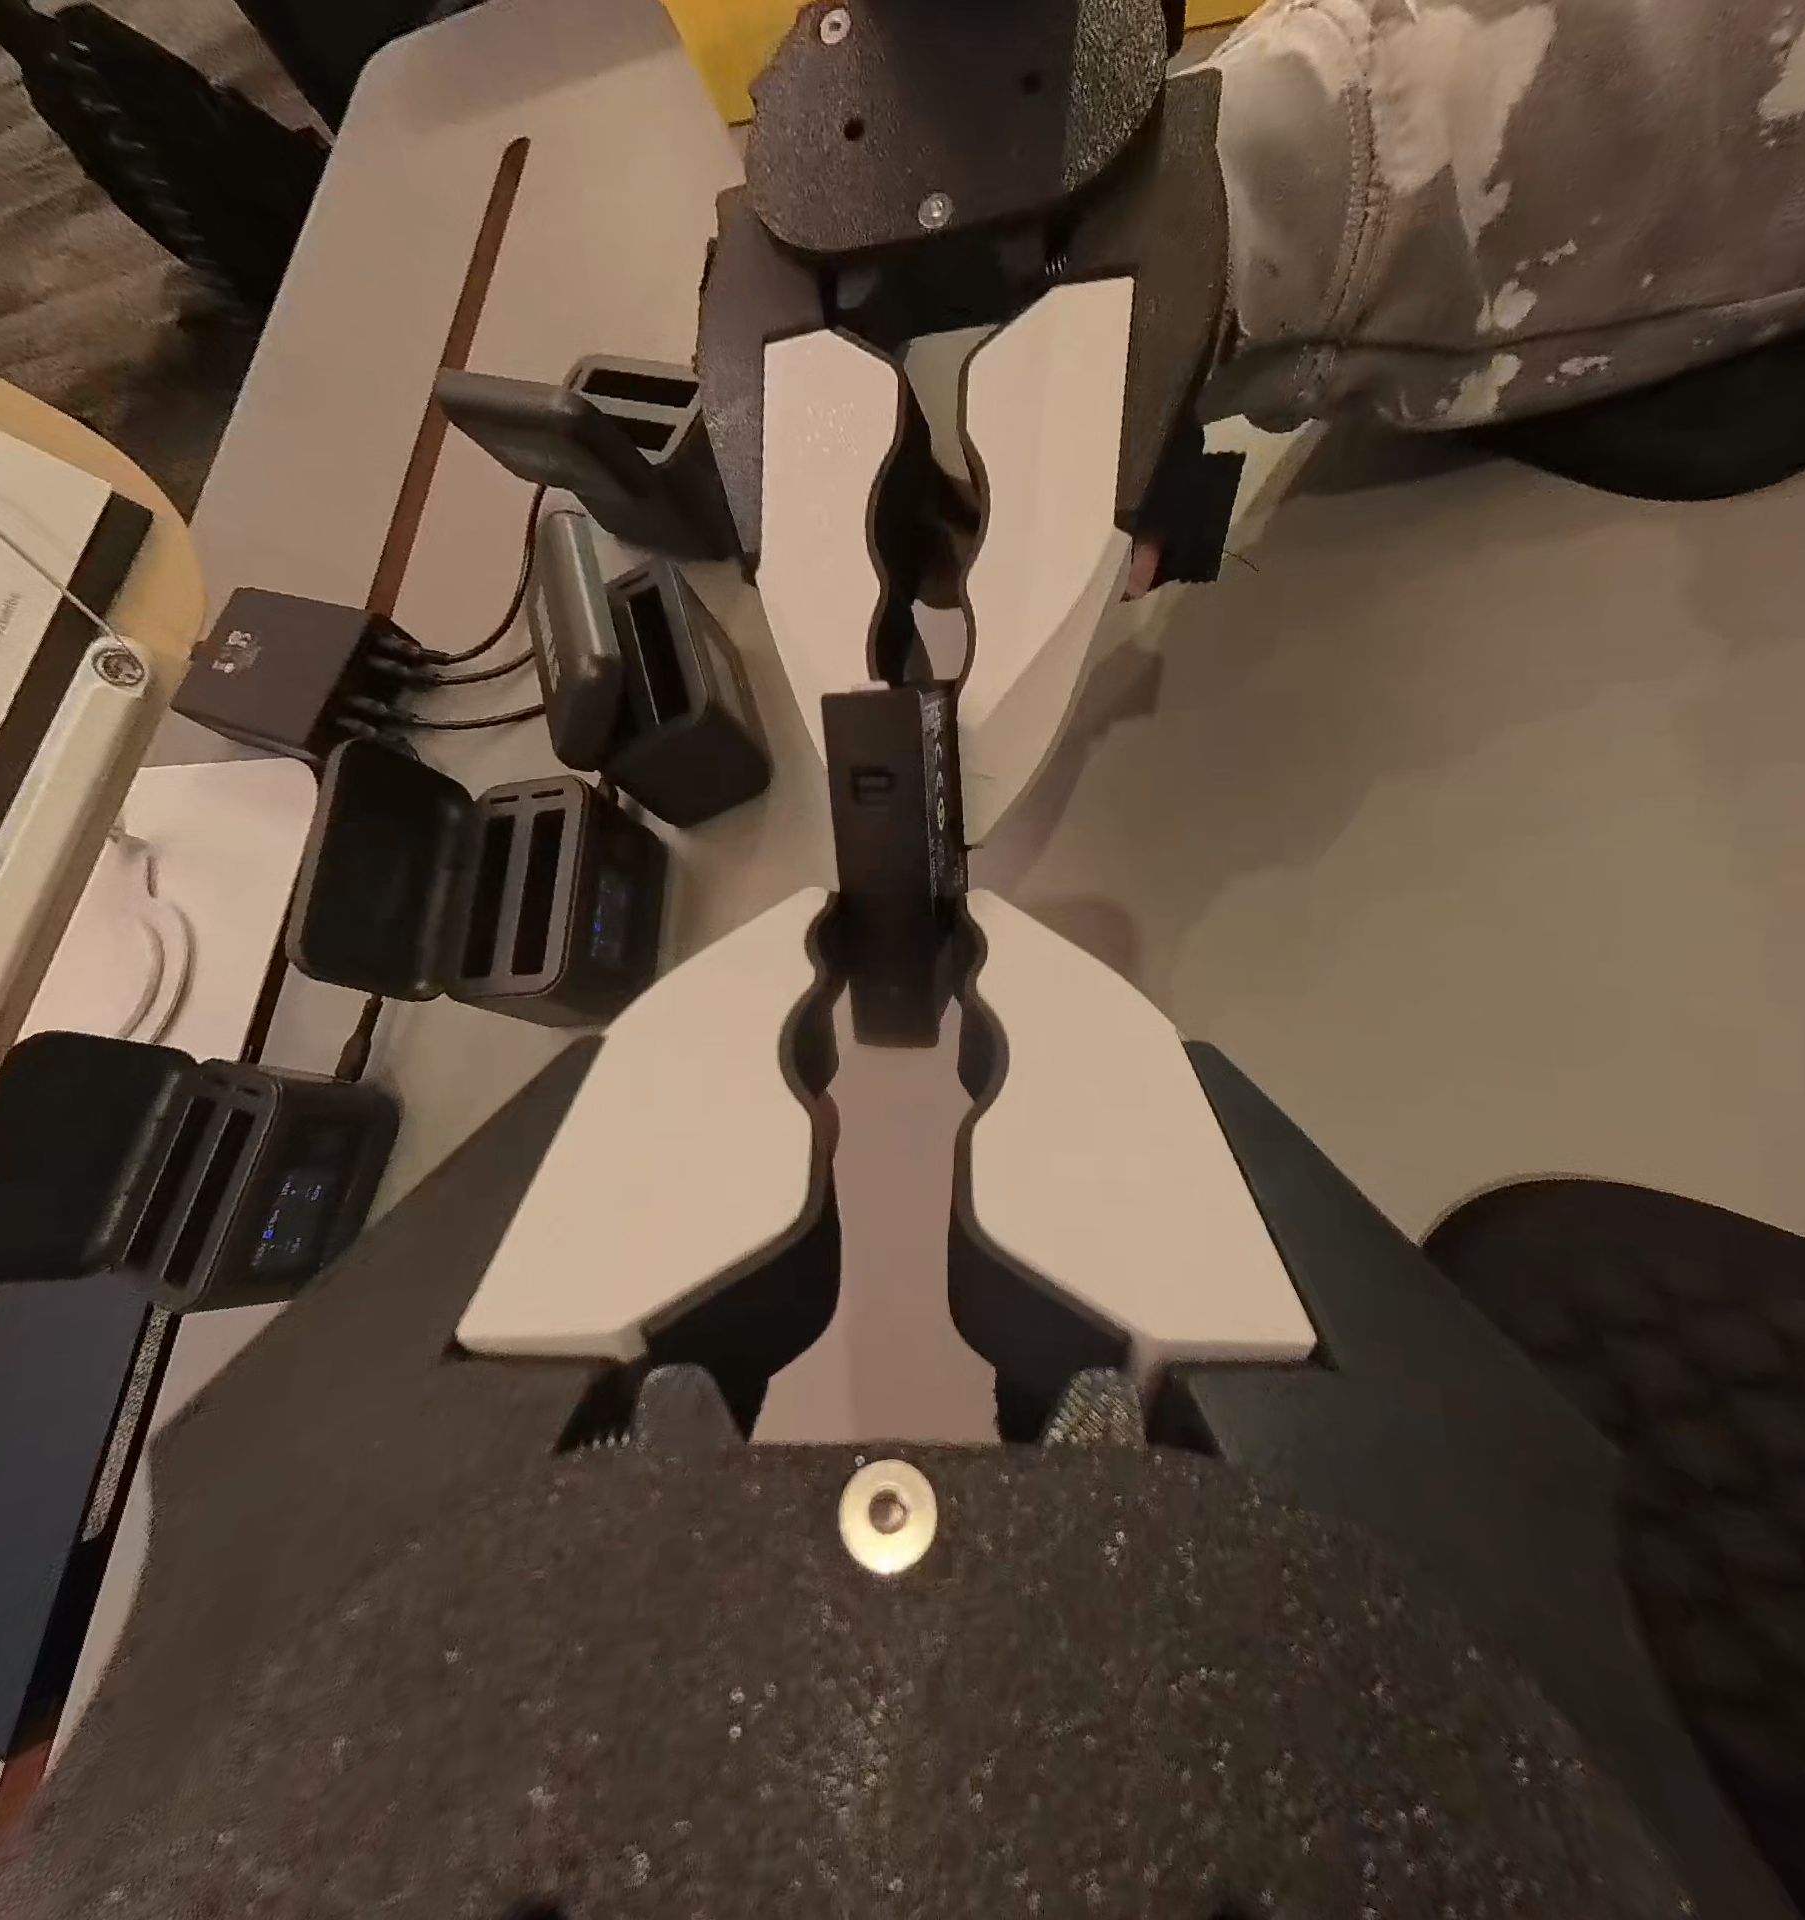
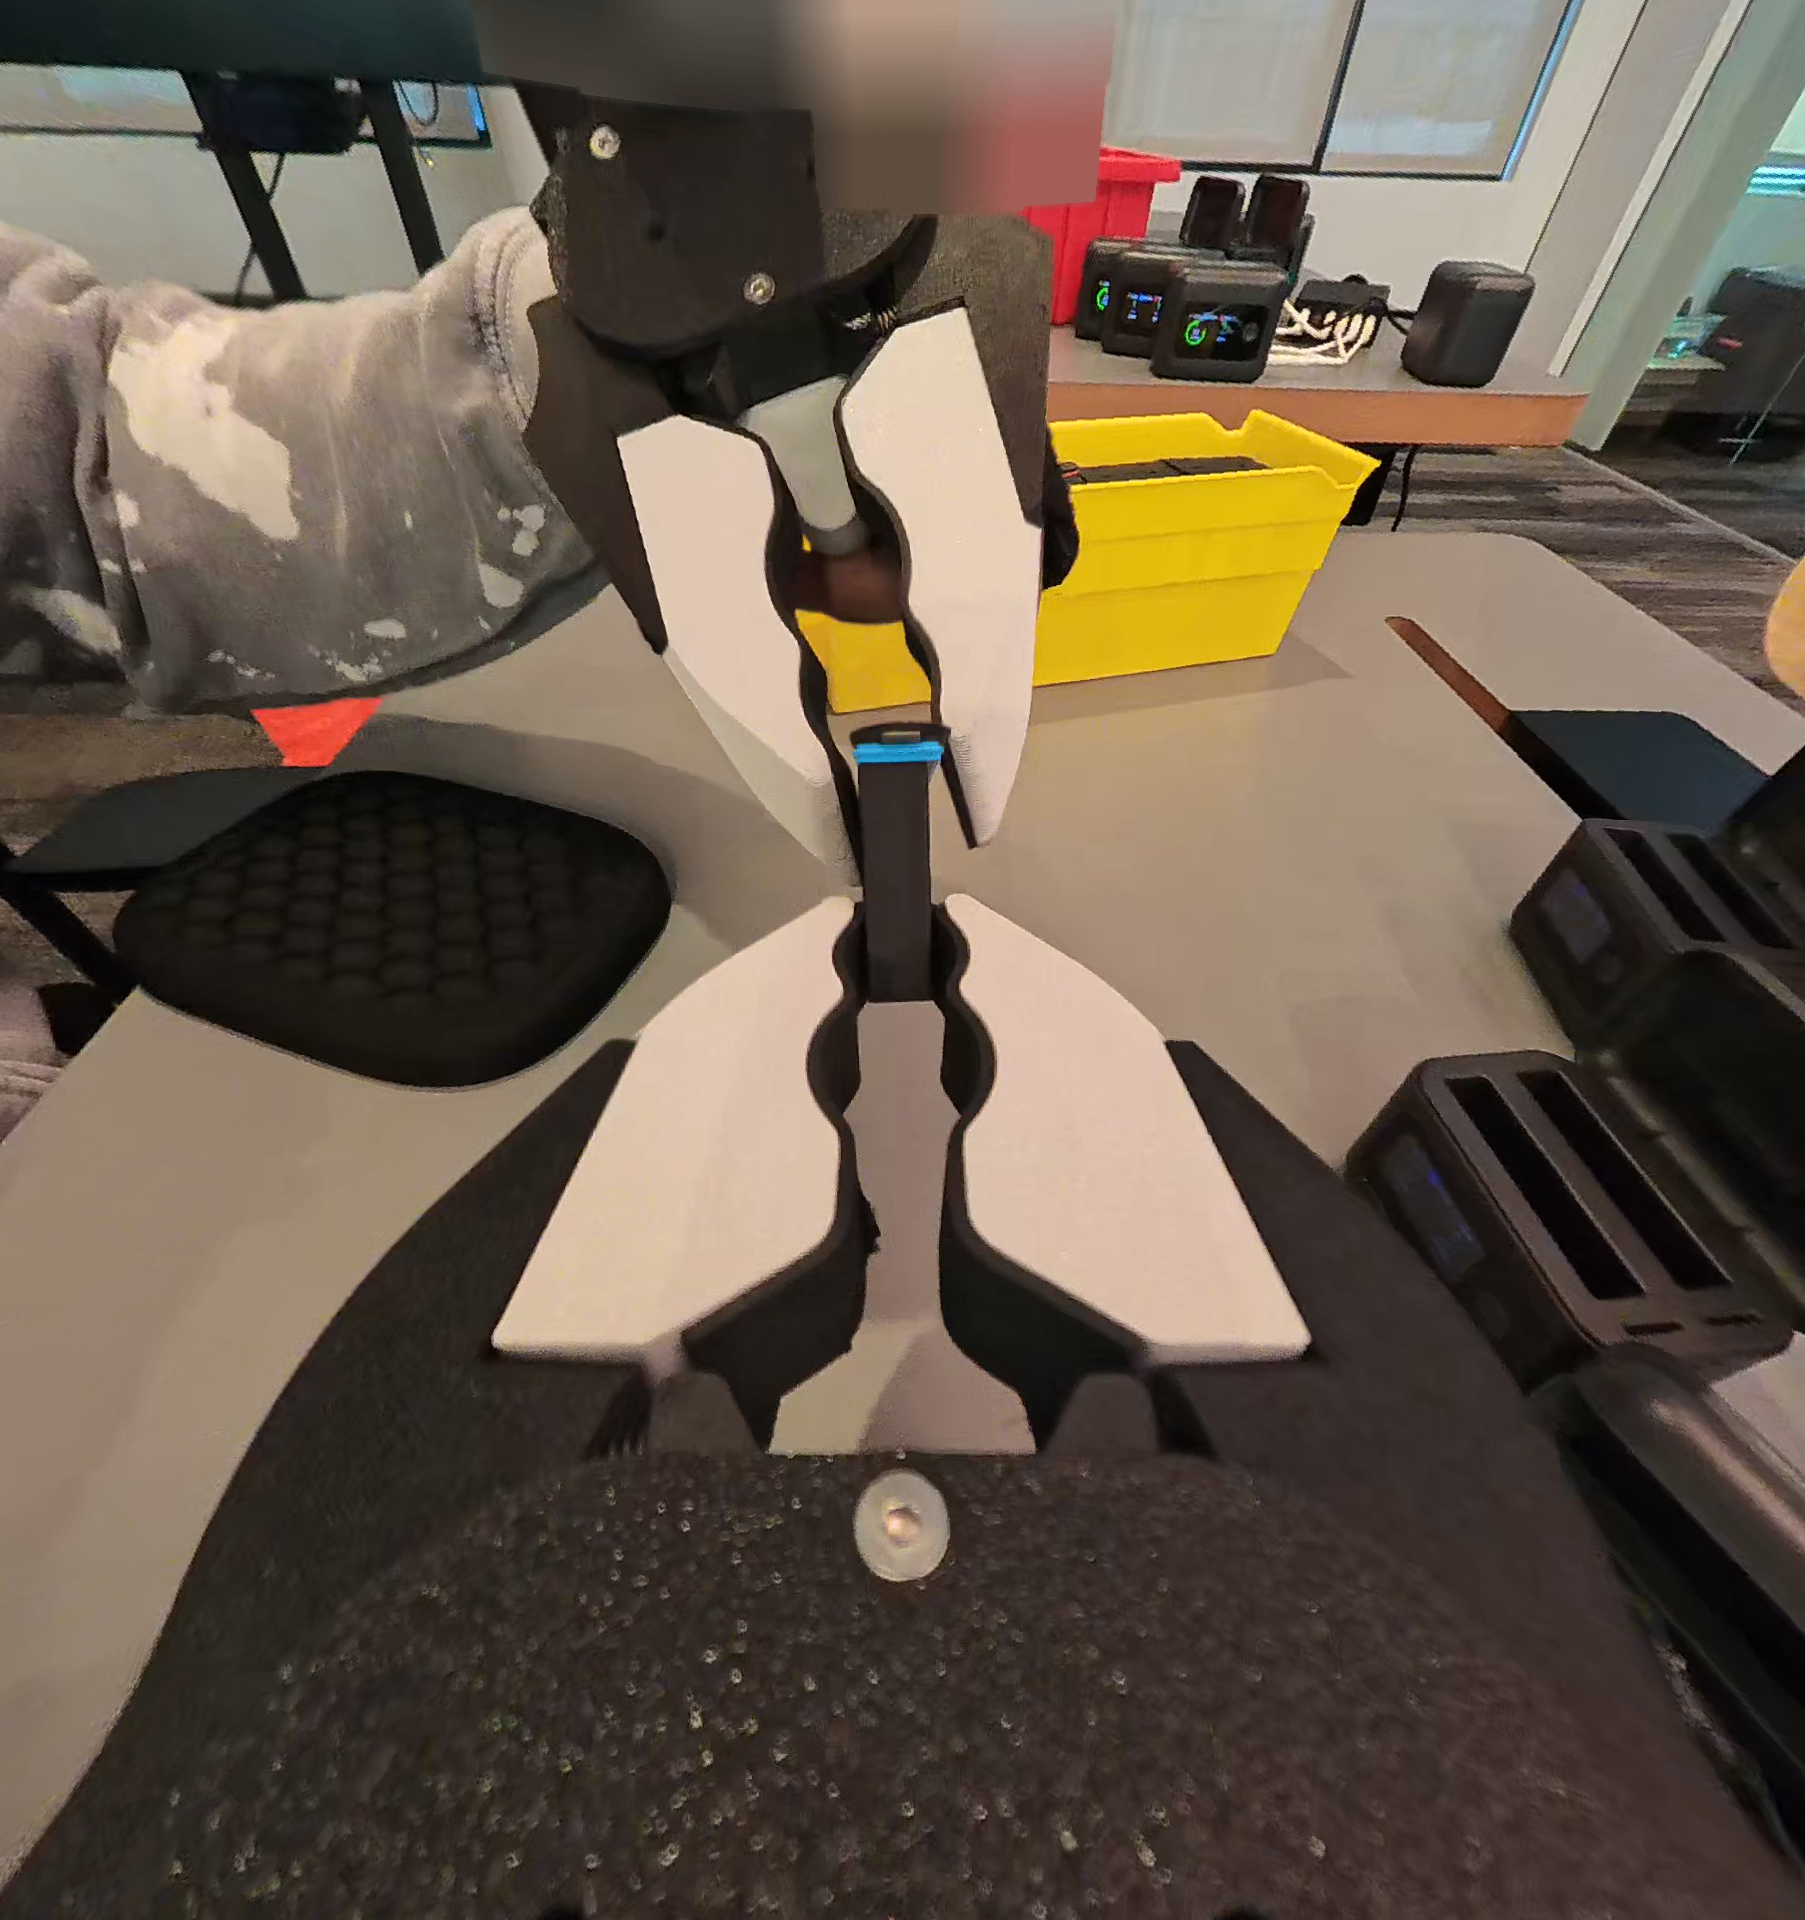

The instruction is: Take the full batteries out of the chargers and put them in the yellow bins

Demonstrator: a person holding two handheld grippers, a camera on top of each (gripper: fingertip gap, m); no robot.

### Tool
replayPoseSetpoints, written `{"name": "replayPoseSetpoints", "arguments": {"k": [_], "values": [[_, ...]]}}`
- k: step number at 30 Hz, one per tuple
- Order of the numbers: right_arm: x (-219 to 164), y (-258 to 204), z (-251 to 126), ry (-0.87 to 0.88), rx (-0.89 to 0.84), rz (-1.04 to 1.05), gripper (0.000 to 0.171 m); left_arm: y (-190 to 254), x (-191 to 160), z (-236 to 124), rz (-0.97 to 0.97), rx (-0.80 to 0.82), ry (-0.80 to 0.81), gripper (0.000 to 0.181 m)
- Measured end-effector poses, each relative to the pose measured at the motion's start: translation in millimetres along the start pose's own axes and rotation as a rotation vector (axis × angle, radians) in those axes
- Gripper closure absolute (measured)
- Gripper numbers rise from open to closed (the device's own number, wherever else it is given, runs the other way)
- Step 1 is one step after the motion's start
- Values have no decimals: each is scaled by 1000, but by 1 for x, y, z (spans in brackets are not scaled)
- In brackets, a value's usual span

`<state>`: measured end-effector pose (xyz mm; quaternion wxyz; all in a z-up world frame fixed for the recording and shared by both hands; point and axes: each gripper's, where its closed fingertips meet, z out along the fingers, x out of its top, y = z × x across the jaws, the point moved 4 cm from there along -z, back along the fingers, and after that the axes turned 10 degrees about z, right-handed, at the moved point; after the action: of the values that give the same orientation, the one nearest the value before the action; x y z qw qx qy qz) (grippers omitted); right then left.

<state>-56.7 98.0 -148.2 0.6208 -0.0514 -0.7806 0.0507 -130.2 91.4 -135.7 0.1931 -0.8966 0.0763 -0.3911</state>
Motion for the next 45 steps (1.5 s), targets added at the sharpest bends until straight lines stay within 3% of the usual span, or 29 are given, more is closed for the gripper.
{"name": "replayPoseSetpoints", "arguments": {"k": [17, 28, 36, 45], "values": [[-19, 2, 11, -97, -11, -17, 160, 14, -23, 12, -87, -8, 52, 164], [-33, 5, 15, -202, -44, -53, 161, 17, -32, 24, -17, -3, -44, 164], [-9, 27, -1, -3, -193, 8, 150, -14, -37, 13, 46, 156, -86, 165], [20, 63, -52, 259, -449, 74, 144, -106, -73, -3, 160, 324, -279, 165]]}}
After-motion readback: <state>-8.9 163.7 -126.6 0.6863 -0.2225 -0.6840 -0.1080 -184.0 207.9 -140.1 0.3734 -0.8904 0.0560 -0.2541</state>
